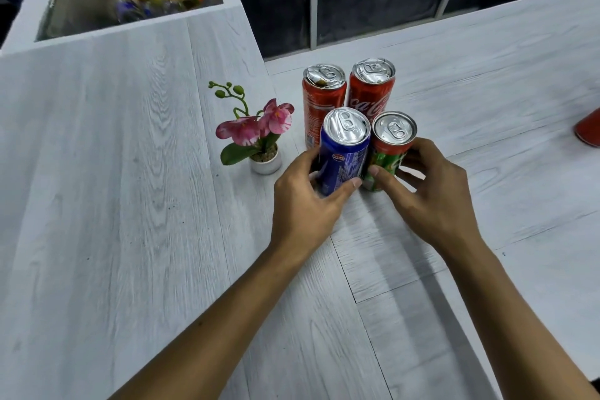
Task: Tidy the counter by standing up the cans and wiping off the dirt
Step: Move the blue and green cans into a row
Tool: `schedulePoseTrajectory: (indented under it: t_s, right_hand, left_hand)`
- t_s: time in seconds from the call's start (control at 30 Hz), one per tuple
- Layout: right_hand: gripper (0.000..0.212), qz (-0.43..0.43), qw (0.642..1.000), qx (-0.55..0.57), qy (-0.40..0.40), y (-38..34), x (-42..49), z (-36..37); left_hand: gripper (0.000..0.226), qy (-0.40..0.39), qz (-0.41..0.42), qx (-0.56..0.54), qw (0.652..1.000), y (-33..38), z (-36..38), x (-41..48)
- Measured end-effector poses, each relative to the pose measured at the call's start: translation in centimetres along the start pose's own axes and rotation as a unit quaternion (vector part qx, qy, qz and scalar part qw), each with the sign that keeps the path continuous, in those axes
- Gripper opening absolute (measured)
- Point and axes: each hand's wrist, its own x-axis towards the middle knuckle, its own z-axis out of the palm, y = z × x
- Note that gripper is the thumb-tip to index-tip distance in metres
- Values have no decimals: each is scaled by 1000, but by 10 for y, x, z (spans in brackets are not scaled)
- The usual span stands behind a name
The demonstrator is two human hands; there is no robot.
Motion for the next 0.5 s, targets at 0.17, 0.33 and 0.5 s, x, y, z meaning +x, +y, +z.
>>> schedulePoseTrajectory:
  t_s: [0.17,0.33,0.5]
  right_hand:
    - [59,-2,1000,-10,2,-8,-22,4]
    - [61,-3,1000,-1,13,-23,-45,12]
    - [62,-12,1000,10,4,-45,-72,30]
  left_hand:
    - [66,-7,1,-7,1000,-7,-13,-18]
    - [68,-4,-6,-13,1000,-11,-33,-40]
    - [65,8,1,-14,1000,-18,-68,-64]
